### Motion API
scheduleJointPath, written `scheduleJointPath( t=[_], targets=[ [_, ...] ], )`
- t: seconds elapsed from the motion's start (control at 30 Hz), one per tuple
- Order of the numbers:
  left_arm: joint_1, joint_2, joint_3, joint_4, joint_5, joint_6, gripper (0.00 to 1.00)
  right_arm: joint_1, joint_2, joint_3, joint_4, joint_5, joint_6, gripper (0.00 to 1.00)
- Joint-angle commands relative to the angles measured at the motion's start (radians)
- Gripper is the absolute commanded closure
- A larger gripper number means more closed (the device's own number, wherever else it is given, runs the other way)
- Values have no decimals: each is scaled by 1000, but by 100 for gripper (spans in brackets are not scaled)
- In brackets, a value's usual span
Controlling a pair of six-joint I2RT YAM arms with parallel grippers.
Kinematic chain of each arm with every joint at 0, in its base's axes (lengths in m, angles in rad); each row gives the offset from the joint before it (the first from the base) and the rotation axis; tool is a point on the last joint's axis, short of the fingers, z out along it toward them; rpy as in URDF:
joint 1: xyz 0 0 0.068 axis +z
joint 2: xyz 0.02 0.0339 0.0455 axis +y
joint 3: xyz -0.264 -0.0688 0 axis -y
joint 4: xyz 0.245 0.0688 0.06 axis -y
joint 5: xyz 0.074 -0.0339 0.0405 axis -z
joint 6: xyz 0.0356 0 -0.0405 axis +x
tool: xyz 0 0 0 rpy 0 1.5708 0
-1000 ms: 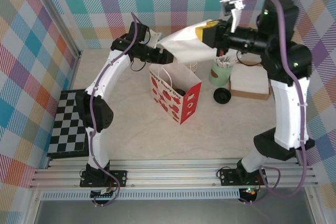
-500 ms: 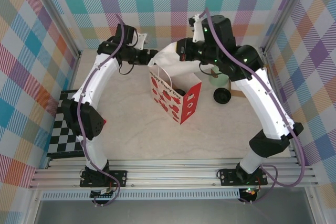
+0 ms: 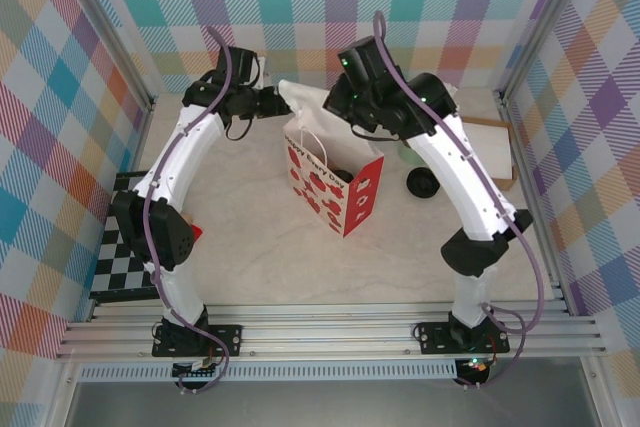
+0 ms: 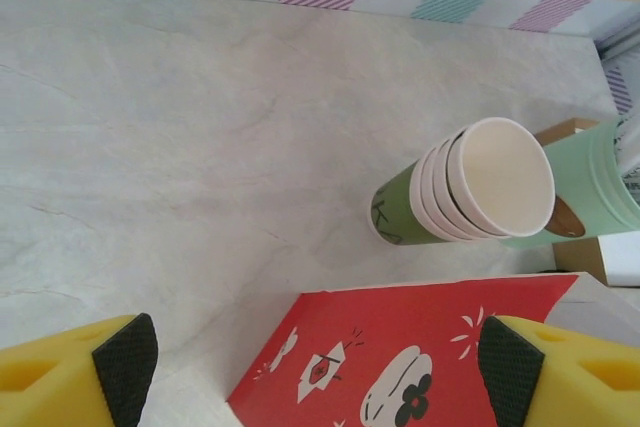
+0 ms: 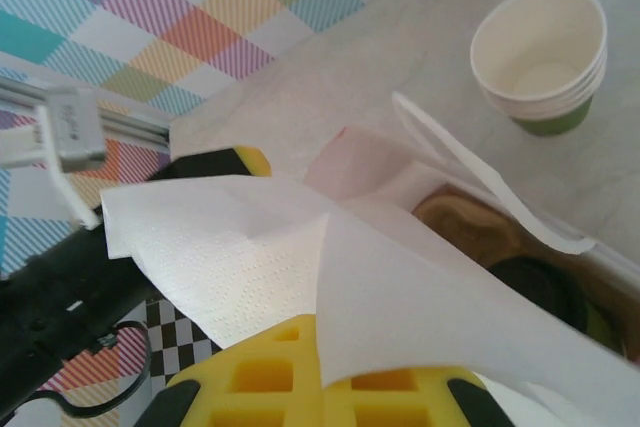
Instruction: Pack the takeout coffee
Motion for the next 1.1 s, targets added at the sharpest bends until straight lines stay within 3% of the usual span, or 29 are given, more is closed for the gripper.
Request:
scheduleJointPath(
  t=[0.0, 0.13, 0.53, 0.8, 1.07],
  targets=[
    [2, 7, 74, -34, -11, -27, 14, 40, 32, 83, -106, 17, 98, 100],
    [2, 7, 78, -15, 76, -17, 14, 68, 11, 56, -158, 55, 148, 100],
    [2, -13, 180, -108, 79, -3, 9, 101, -107, -126, -97, 93, 241, 100],
    [2, -21, 166, -127, 81, 3, 7, 27, -204, -489, 137, -21, 345, 100],
    [2, -42, 113, -127, 103, 14, 7, 12, -66, -395, 81, -39, 296, 100]
  ],
)
